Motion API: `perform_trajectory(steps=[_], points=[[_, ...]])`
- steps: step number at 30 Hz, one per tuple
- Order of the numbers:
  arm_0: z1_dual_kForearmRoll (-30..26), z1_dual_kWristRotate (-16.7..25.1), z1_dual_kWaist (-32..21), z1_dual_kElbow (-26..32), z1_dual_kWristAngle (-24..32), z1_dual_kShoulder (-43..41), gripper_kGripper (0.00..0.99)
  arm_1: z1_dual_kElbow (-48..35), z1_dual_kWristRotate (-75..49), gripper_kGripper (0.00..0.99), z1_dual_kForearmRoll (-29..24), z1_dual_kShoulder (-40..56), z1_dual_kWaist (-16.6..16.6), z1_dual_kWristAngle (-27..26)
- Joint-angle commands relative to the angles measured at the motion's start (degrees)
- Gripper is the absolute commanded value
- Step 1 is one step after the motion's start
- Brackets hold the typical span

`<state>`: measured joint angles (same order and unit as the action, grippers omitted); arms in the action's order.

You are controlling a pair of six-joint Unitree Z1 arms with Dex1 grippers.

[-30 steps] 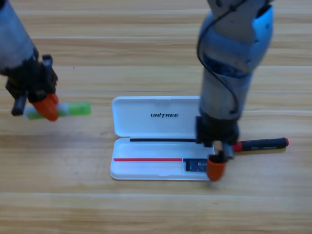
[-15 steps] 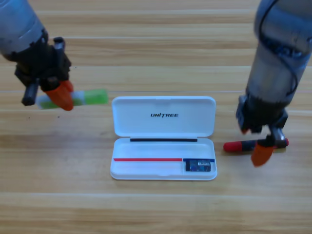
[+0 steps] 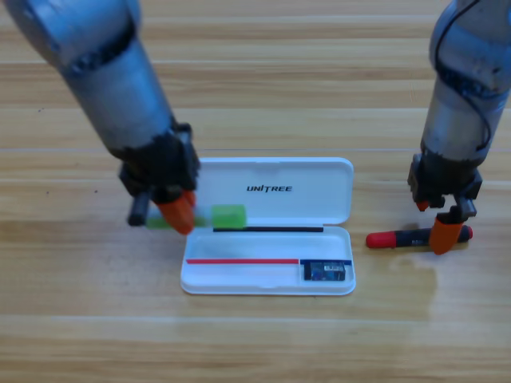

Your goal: Clean up eraser and pencils

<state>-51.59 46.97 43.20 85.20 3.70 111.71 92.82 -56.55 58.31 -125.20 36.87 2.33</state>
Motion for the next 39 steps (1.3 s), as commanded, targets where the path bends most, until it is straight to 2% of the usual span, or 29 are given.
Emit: perform_trajectory(steps=[1,2,4,12,16,17,18,20,28,39], points=[[1.7,-1.4,3.1,0.5,0.8,5.8,0.0,-0.5,-0.3,0.756,-0.7,-5.1,-1.7,-0.5],[1.8,-1.5,3.4,0.7,0.8,6.3,0.0,-0.5,-0.4,0.746,-0.7,-5.2,-1.7,-0.8],[2.4,-1.8,3.6,0.7,0.8,7.0,0.0,-0.4,-0.8,0.641,-0.7,-5.6,-1.7,-1.6],[2.6,-2.9,4.9,1.5,0.8,9.0,0.0,-0.2,-1.5,0.347,-0.7,-6.3,-1.6,-2.5],[2.6,-3.3,5.1,2.1,0.8,9.9,0.0,-0.1,-1.8,0.337,-0.7,-6.5,-1.5,-3.2],[2.6,-3.4,5.1,2.1,0.8,10.2,0.0,0.0,-1.8,0.301,-0.7,-6.5,-1.5,-3.2],[2.6,-3.5,5.1,2.2,0.8,10.4,0.0,0.1,-1.8,0.178,-0.7,-6.7,-1.4,-3.3],[2.6,-3.6,5.1,2.3,0.7,10.7,0.0,0.2,-1.9,0.012,-0.7,-6.9,-1.4,-3.6],[2.6,-4.5,5.4,2.9,0.6,12.3,0.0,0.4,-1.9,0.0,-0.7,-6.3,-1.3,-2.4],[2.6,-5.6,6.5,4.0,0.6,13.4,0.0,0.0,-1.5,0.0,2.9,1.9,0.0,-2.5]])
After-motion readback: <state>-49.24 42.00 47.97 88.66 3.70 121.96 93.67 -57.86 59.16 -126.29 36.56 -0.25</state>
